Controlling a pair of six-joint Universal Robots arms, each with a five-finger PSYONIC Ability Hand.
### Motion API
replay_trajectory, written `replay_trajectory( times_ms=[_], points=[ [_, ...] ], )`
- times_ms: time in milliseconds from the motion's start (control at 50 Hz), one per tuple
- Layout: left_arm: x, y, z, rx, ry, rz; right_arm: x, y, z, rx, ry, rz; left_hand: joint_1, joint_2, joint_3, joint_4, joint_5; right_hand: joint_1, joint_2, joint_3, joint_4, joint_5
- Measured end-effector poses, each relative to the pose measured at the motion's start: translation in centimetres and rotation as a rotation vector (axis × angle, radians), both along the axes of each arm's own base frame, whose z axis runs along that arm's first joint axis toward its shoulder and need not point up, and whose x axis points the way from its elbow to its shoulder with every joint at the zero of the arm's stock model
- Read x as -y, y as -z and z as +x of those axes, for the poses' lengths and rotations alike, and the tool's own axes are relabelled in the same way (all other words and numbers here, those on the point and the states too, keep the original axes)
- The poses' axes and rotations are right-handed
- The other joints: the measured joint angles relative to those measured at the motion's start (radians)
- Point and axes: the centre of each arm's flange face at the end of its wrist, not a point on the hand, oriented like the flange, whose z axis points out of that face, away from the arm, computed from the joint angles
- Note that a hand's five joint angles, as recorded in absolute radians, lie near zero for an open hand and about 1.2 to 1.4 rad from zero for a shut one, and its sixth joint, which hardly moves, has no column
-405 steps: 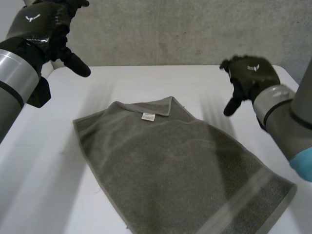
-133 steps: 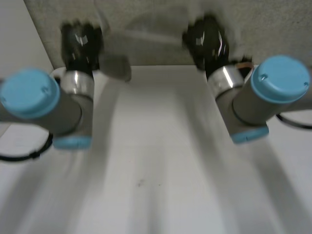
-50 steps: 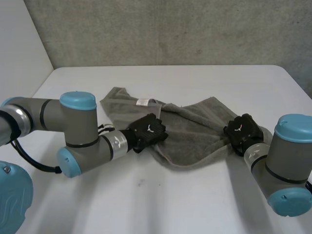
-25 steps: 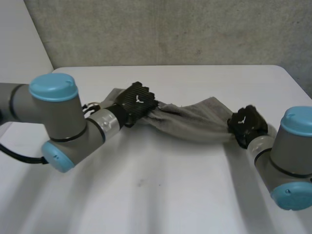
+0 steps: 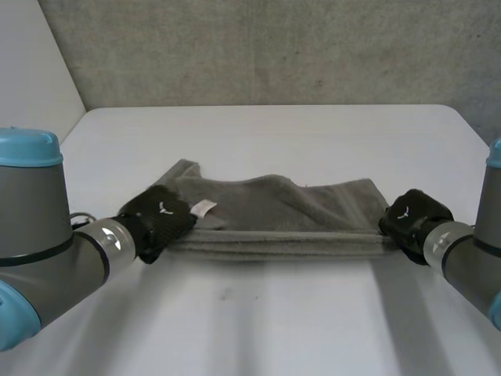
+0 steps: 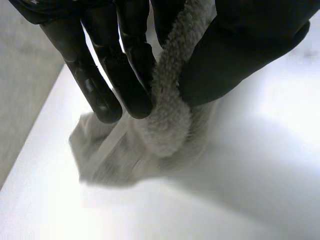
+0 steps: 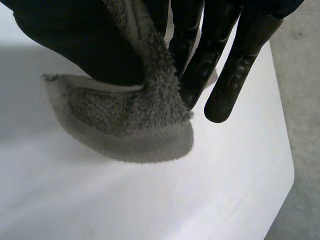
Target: Fold the towel.
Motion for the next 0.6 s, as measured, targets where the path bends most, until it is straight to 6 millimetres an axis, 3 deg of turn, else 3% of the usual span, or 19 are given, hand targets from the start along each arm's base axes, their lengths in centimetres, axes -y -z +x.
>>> replay_trajectory(
  times_ms=[80,200,300,380,400,420,440,500,520,600],
  points=[
    [0.3,0.0,0.4,0.021,-0.039,-0.008,-0.2,-0.5,0.1,-0.012,-0.011,0.0,0.0,0.0,0.0,0.0,0.001,0.0,0.0,0.0,0.0,0.013],
    [2.9,0.7,-0.3,0.013,-0.072,-0.083,1.4,-0.9,1.3,-0.009,-0.03,-0.042,0.0,0.0,0.0,0.0,0.004,0.0,0.0,0.004,0.0,0.017],
    [8.2,-0.1,-2.5,-0.072,-0.078,-0.293,5.5,-2.5,4.3,0.055,-0.033,-0.216,0.007,0.0,0.001,0.0,0.01,0.0,0.0,0.004,0.0,0.02],
    [12.6,-4.6,-4.2,-0.193,-0.111,-0.562,9.5,-7.1,6.3,0.18,0.005,-0.498,0.008,0.0,0.001,0.0,0.01,0.0,0.0,0.004,0.0,0.027],
    [13.7,-6.7,-4.5,-0.238,-0.128,-0.656,10.4,-8.9,6.7,0.226,0.015,-0.594,0.008,0.0,0.001,0.0,0.01,0.0,0.0,0.004,0.0,0.027],
    [13.7,-6.7,-4.5,-0.238,-0.128,-0.656,10.4,-8.9,6.7,0.226,0.015,-0.594,0.008,0.0,0.001,0.0,0.01,0.0,0.0,0.004,0.0,0.027],
    [15.1,-10.4,-4.8,-0.319,-0.163,-0.814,11.7,-12.4,7.3,0.314,0.03,-0.774,0.008,0.0,0.001,0.0,0.01,0.0,0.0,0.004,0.0,0.027],
    [15.8,-14.1,-4.8,-0.401,-0.202,-0.959,12.4,-15.9,7.5,0.398,0.039,-0.948,0.008,0.0,0.001,0.0,0.01,0.0,0.0,0.004,0.0,0.027],
    [16.0,-16.6,-4.6,-0.465,-0.232,-1.054,12.3,-18.1,7.5,0.451,0.038,-1.062,0.008,0.0,0.001,0.0,0.01,0.0,0.0,0.004,0.0,0.027],
    [15.8,-19.3,-3.9,-0.56,-0.277,-1.156,11.8,-20.6,7.4,0.512,0.021,-1.197,0.008,0.0,0.001,0.0,0.01,0.0,0.0,0.004,0.0,0.027]
  ],
)
